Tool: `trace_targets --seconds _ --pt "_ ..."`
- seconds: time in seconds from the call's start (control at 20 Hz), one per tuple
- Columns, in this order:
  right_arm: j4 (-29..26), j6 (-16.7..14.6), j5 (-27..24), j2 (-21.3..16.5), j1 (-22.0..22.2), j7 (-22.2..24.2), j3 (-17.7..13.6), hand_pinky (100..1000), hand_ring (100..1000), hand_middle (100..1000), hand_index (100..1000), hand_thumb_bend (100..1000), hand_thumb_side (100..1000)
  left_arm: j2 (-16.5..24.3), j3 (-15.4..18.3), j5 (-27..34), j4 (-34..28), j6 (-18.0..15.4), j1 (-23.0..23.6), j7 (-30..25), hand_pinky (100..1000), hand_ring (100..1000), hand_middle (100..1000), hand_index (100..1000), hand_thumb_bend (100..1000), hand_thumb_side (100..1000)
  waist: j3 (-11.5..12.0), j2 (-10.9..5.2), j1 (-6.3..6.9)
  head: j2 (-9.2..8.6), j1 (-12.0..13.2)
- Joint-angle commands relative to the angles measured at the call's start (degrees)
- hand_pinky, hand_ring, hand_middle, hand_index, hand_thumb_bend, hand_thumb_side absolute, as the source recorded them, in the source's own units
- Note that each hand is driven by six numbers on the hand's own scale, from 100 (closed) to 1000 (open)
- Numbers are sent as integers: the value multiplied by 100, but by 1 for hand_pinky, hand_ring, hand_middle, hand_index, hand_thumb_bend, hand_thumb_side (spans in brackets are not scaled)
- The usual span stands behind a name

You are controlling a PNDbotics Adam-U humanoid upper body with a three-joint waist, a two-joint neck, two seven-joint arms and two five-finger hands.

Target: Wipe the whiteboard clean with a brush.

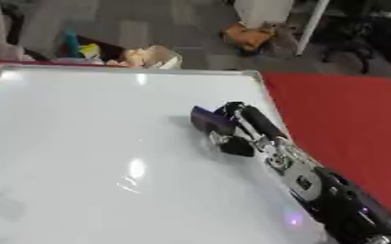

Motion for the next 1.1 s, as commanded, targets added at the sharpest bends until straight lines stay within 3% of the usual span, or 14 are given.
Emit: trace_targets --seconds 0.05,0.35,0.5,0.85,1.1 --pt "211 -104 94 78 178 443 313 727 779 721 720 100 862 97 61 23 -77 -1 -45 -13 482 531 587 1000 246 799 11 -58 32 -92 -26" --pt "-9 -172 250 88 154 1029 264 735 795 736 723 100 835 85 61 43 -68 2 -35 -18 482 531 586 1000 246 797 24 -101 25 -104 -43" --pt "-148 -223 458 97 153 1115 309 717 776 732 716 100 730 82 59 41 -61 4 -26 -21 482 531 586 1000 247 798 43 -105 18 -109 -53" --pt "-353 -554 1109 180 163 826 559 662 679 713 699 100 475 66 57 36 -64 1 -35 -24 482 530 586 1000 247 801 101 -90 11 -139 -91" --pt "-183 -513 1572 221 110 483 584 637 650 699 702 100 389 59 47 22 -67 -3 -49 -35 481 531 585 1000 244 802 120 -67 14 -176 -133"
